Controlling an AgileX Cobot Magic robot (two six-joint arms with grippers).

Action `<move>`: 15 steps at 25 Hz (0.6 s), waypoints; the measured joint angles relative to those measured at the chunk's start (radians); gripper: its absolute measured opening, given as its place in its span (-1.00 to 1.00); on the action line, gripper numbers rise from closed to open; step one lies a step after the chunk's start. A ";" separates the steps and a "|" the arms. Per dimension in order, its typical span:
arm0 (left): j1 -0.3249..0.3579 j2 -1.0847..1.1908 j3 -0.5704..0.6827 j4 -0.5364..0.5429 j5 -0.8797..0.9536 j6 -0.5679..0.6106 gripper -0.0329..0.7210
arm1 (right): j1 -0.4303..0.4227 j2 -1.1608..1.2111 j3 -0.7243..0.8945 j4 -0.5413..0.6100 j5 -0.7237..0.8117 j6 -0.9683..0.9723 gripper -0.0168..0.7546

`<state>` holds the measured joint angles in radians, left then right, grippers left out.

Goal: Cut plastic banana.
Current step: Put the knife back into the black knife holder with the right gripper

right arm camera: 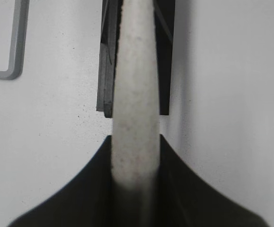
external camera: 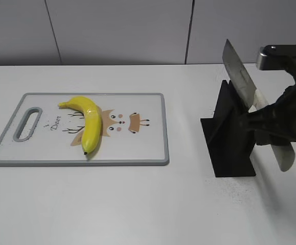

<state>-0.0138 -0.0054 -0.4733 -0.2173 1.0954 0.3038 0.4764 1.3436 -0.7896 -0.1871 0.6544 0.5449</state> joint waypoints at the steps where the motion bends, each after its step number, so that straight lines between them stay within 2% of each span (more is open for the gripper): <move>1: 0.000 0.000 0.000 0.000 0.000 0.000 0.34 | 0.000 0.008 0.000 0.001 -0.004 -0.001 -0.54; 15: 0.000 0.000 0.000 0.000 -0.002 0.000 0.34 | 0.000 0.106 0.000 -0.003 -0.028 -0.003 -0.54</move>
<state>-0.0138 -0.0054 -0.4733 -0.2173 1.0933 0.3035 0.4764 1.4495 -0.7896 -0.1897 0.6261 0.5415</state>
